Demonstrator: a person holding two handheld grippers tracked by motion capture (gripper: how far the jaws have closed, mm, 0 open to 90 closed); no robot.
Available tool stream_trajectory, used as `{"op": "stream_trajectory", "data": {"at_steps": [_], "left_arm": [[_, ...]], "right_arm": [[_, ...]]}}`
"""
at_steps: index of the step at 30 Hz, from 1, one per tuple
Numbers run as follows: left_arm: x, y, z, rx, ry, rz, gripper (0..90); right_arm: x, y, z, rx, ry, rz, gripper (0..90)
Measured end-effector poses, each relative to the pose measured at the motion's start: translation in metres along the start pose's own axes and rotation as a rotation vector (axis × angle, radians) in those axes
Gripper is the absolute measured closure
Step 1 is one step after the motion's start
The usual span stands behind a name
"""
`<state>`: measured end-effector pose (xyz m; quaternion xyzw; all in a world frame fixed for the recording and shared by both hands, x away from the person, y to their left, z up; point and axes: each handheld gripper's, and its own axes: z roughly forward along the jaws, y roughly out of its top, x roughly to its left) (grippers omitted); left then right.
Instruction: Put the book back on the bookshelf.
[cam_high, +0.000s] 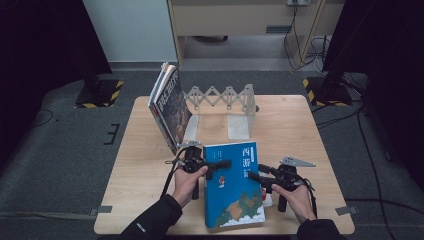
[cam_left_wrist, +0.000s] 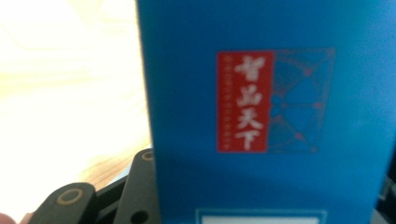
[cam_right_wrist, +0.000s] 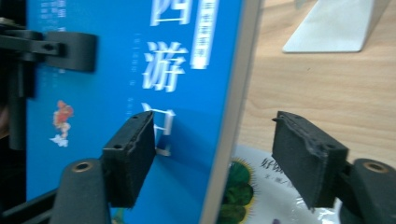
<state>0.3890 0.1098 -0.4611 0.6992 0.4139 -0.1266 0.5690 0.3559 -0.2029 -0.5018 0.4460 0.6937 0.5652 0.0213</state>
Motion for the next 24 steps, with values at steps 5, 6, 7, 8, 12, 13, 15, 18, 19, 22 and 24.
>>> {"op": "stream_trajectory", "data": {"at_steps": [5, 6, 7, 8, 12, 13, 15, 18, 19, 22, 24], "left_arm": [[-0.012, 0.007, -0.006, 0.000, -0.002, 0.038, 61.0], [-0.014, 0.009, -0.007, -0.001, -0.002, 0.043, 61.0], [-0.015, 0.010, -0.008, -0.002, -0.005, 0.044, 61.0], [-0.016, 0.011, -0.009, -0.003, -0.005, 0.047, 61.0], [-0.021, 0.016, -0.014, -0.016, -0.023, 0.038, 60.9], [-0.022, 0.017, -0.015, -0.017, -0.026, 0.043, 60.9], [-0.026, 0.020, -0.018, -0.026, -0.033, 0.055, 60.8], [-0.033, 0.026, -0.024, -0.045, -0.042, 0.074, 60.8], [-0.034, 0.028, -0.027, -0.054, -0.045, 0.078, 60.8], [-0.037, 0.034, -0.035, -0.090, -0.036, 0.084, 60.7], [-0.037, 0.036, -0.040, -0.107, -0.020, 0.096, 60.6]], "right_arm": [[-0.006, 0.003, -0.009, -0.036, -0.011, 0.012, 25.4], [-0.007, 0.004, -0.011, -0.048, -0.015, 0.014, 24.9], [-0.009, 0.005, -0.013, -0.056, -0.019, 0.014, 24.6], [-0.011, 0.006, -0.016, -0.066, -0.025, 0.016, 23.8], [-0.018, 0.008, -0.023, -0.073, -0.080, -0.010, 25.3], [-0.021, 0.007, -0.025, -0.057, -0.111, -0.014, 25.3], [-0.024, 0.006, -0.026, -0.031, -0.161, -0.038, 25.2], [-0.030, 0.003, -0.027, 0.024, -0.238, -0.083, 25.1], [-0.032, 0.002, -0.027, 0.040, -0.260, -0.092, 25.0], [-0.038, 0.000, -0.028, 0.078, -0.318, -0.109, 24.2], [-0.040, 0.000, -0.029, 0.094, -0.343, -0.123, 23.9]]}}
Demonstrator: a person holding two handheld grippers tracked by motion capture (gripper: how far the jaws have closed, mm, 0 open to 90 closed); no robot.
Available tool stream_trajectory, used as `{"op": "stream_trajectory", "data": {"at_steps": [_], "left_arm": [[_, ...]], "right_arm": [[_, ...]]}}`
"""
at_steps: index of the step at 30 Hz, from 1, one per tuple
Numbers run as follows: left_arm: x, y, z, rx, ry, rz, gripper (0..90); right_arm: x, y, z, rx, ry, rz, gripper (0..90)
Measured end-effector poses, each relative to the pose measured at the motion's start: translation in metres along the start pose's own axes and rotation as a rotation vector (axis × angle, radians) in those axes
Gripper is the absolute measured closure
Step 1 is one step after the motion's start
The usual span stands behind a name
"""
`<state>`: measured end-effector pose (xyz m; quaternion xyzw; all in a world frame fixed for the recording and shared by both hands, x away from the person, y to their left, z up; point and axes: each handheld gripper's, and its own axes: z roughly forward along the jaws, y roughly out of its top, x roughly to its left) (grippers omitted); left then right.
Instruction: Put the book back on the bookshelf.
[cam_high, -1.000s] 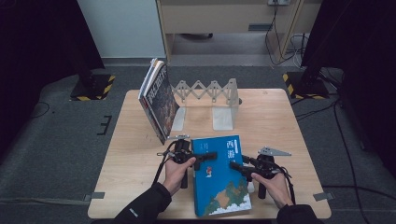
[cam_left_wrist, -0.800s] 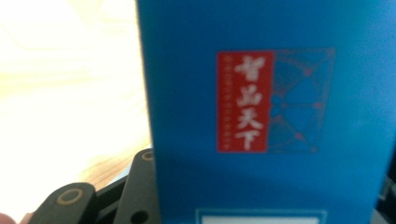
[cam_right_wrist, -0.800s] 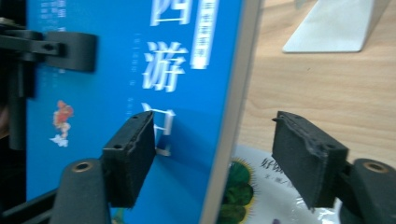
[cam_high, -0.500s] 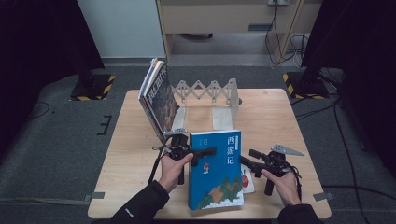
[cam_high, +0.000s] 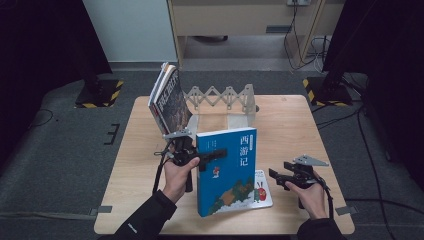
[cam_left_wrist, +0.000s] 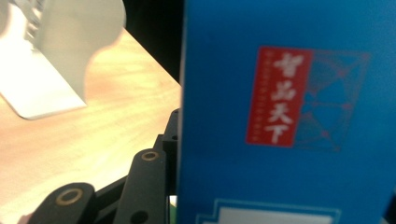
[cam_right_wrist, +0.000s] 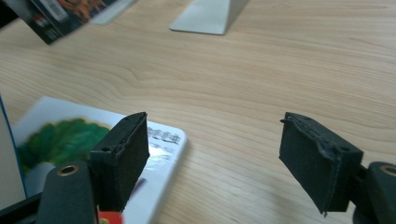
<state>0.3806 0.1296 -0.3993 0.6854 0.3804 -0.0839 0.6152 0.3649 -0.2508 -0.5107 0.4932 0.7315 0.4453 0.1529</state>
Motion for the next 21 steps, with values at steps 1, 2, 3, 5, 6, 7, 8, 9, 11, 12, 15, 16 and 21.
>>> {"op": "stream_trajectory", "data": {"at_steps": [1, 2, 3, 5, 6, 7, 8, 9, 11, 12, 15, 16, 21], "left_arm": [[0.001, 0.002, -0.003, -0.009, 0.009, -0.005, 60.5], [0.002, 0.004, -0.006, -0.016, 0.021, -0.001, 60.3], [0.004, 0.006, -0.009, -0.024, 0.033, 0.003, 60.4], [0.006, 0.010, -0.015, -0.039, 0.055, 0.010, 60.3], [0.007, 0.011, -0.017, -0.045, 0.065, 0.011, 60.2], [0.009, 0.014, -0.020, -0.054, 0.081, 0.017, 60.2], [0.010, 0.015, -0.023, -0.061, 0.092, 0.023, 60.2], [0.010, 0.017, -0.025, -0.068, 0.104, 0.028, 60.1], [0.012, 0.019, -0.029, -0.081, 0.125, 0.034, 60.0], [0.012, 0.020, -0.031, -0.087, 0.132, 0.037, 60.1], [0.016, 0.024, -0.037, -0.098, 0.151, 0.033, 60.1], [0.016, 0.026, -0.038, -0.102, 0.160, 0.031, 60.0], [0.013, 0.035, -0.043, -0.125, 0.195, 0.071, 60.1]], "right_arm": [[-0.002, 0.000, 0.000, 0.011, -0.015, -0.001, 23.6], [-0.004, -0.001, 0.000, 0.020, -0.032, -0.007, 22.8], [-0.006, -0.001, 0.001, 0.032, -0.049, -0.017, 21.3], [-0.013, -0.004, 0.003, 0.067, -0.089, -0.040, 19.9], [-0.017, -0.006, 0.003, 0.095, -0.114, -0.046, 19.6], [-0.019, -0.007, 0.003, 0.110, -0.131, -0.049, 19.5], [-0.022, -0.009, 0.003, 0.131, -0.150, -0.056, 18.7], [-0.024, -0.010, 0.003, 0.142, -0.162, -0.050, 18.6], [-0.028, -0.011, 0.004, 0.150, -0.173, -0.053, 16.9], [-0.028, -0.013, 0.004, 0.157, -0.176, -0.036, 15.8], [-0.030, -0.014, 0.006, 0.179, -0.194, -0.047, 14.0], [-0.030, -0.015, 0.006, 0.179, -0.194, -0.046, 13.4], [-0.030, -0.018, 0.008, 0.169, -0.213, -0.086, 9.9]]}}
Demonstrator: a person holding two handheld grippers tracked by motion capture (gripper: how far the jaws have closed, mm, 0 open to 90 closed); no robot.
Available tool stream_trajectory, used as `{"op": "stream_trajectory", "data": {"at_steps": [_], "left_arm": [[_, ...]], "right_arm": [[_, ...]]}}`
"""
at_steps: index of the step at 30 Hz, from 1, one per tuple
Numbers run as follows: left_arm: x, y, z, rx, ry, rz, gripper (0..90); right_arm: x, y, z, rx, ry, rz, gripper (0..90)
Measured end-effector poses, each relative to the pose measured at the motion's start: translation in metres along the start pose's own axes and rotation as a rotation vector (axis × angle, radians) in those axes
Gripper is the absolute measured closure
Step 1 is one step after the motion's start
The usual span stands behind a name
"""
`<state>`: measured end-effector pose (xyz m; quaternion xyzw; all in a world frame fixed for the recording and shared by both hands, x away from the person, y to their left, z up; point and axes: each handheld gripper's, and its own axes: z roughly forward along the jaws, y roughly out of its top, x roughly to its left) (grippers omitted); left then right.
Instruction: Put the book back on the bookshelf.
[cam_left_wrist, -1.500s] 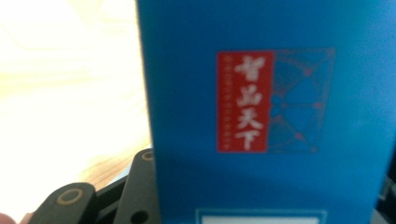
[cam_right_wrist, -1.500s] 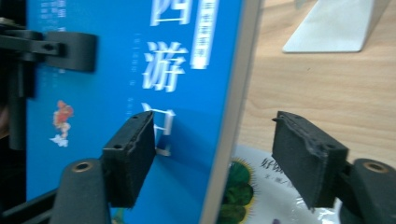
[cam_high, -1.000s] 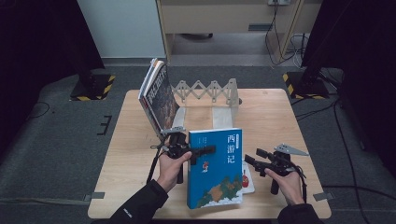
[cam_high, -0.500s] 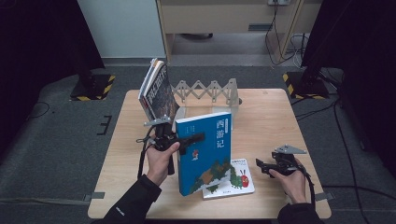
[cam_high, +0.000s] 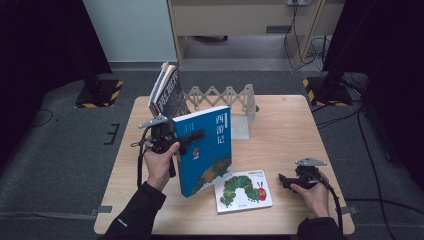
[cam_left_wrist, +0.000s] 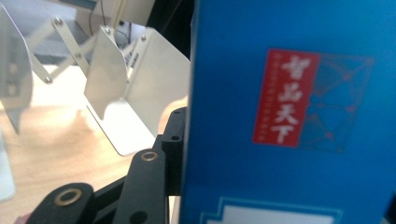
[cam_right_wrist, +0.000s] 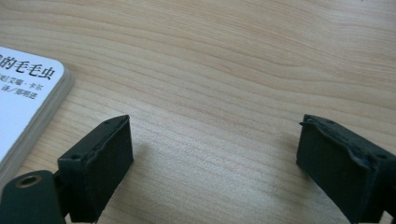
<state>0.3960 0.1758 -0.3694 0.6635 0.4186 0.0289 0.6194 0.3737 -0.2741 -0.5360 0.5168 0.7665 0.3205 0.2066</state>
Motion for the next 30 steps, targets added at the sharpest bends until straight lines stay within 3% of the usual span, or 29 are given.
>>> {"op": "stream_trajectory", "data": {"at_steps": [5, 11, 20, 25, 30], "left_arm": [[-0.002, 0.008, 0.002, -0.023, 0.020, 0.014, 60.2], [-0.007, 0.022, 0.009, -0.039, 0.071, 0.063, 60.2], [-0.004, 0.043, 0.019, -0.075, 0.130, 0.098, 60.3], [0.001, 0.056, 0.022, -0.103, 0.159, 0.098, 60.4], [0.002, 0.068, 0.031, -0.106, 0.215, 0.136, 60.4]], "right_arm": [[0.000, -0.002, 0.002, -0.019, -0.001, -0.015, 7.2], [0.000, -0.002, 0.002, -0.012, -0.001, -0.007, 4.5], [-0.001, -0.002, 0.002, -0.006, -0.006, -0.004, 3.7], [-0.001, -0.002, 0.002, -0.005, -0.007, -0.002, 3.7], [-0.001, -0.002, 0.002, -0.006, -0.007, -0.003, 3.7]]}}
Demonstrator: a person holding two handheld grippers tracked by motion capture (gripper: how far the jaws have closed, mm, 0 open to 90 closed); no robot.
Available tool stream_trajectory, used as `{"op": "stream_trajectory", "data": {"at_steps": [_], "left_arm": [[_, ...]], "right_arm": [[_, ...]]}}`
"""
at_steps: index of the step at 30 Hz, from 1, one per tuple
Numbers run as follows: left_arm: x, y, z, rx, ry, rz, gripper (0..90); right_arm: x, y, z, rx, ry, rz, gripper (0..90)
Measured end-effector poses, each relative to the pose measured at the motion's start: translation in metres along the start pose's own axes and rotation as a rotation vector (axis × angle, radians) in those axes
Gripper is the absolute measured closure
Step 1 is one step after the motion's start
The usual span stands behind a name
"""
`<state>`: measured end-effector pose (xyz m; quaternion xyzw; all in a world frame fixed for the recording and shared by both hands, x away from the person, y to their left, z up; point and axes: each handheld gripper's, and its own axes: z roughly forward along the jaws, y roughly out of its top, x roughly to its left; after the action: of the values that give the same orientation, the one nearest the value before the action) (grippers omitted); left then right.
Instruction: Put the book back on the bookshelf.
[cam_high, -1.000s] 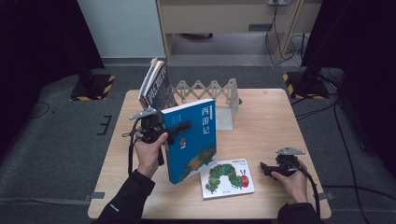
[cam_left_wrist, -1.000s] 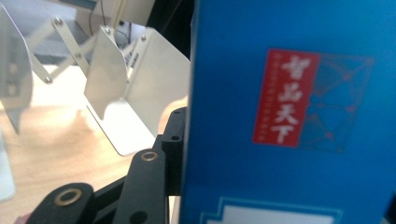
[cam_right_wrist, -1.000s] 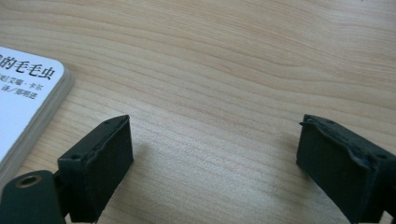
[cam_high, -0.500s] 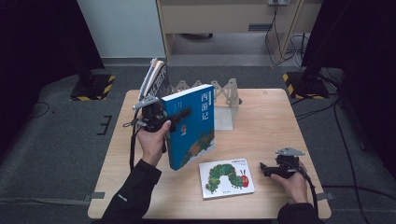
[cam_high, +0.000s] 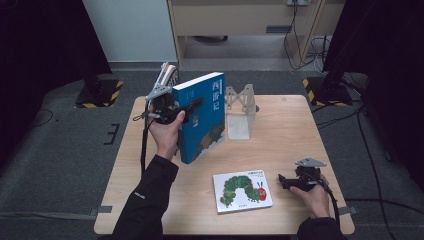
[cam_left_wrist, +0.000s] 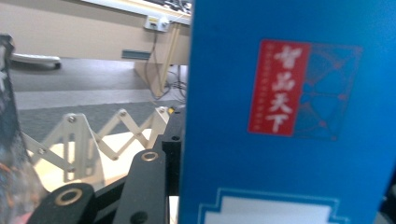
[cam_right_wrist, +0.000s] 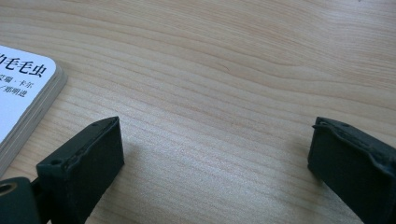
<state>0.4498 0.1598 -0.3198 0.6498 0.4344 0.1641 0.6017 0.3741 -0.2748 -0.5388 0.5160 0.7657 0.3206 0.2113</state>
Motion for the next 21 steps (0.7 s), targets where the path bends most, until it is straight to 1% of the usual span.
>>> {"op": "stream_trajectory", "data": {"at_steps": [1, 5, 7, 9, 11, 14, 18, 21], "left_arm": [[0.001, 0.001, 0.003, 0.002, 0.006, 0.002, 60.4], [0.009, 0.005, 0.013, 0.002, 0.027, -0.023, 60.5], [0.012, 0.006, 0.017, -0.010, 0.040, -0.033, 60.5], [0.016, 0.007, 0.020, -0.036, 0.051, -0.043, 60.4], [0.020, 0.008, 0.023, -0.054, 0.055, -0.047, 60.3], [0.025, 0.010, 0.028, -0.061, 0.074, -0.044, 60.4], [0.028, 0.011, 0.038, -0.085, 0.105, -0.058, 60.3], [0.029, 0.014, 0.043, -0.087, 0.119, -0.046, 60.4]], "right_arm": [[0.000, 0.000, 0.000, 0.000, 0.000, -0.001, 3.7], [0.000, 0.000, 0.000, -0.001, -0.002, -0.001, 3.7], [0.000, 0.000, 0.000, -0.001, -0.002, -0.001, 3.7], [0.000, 0.000, 0.000, -0.001, -0.002, -0.001, 3.6], [0.000, 0.000, 0.000, -0.001, -0.001, -0.001, 3.6], [0.000, 0.000, 0.000, -0.001, 0.000, -0.002, 3.6], [0.000, 0.000, 0.000, -0.001, 0.000, -0.002, 3.6], [0.000, 0.000, 0.000, -0.001, 0.000, -0.002, 3.6]]}}
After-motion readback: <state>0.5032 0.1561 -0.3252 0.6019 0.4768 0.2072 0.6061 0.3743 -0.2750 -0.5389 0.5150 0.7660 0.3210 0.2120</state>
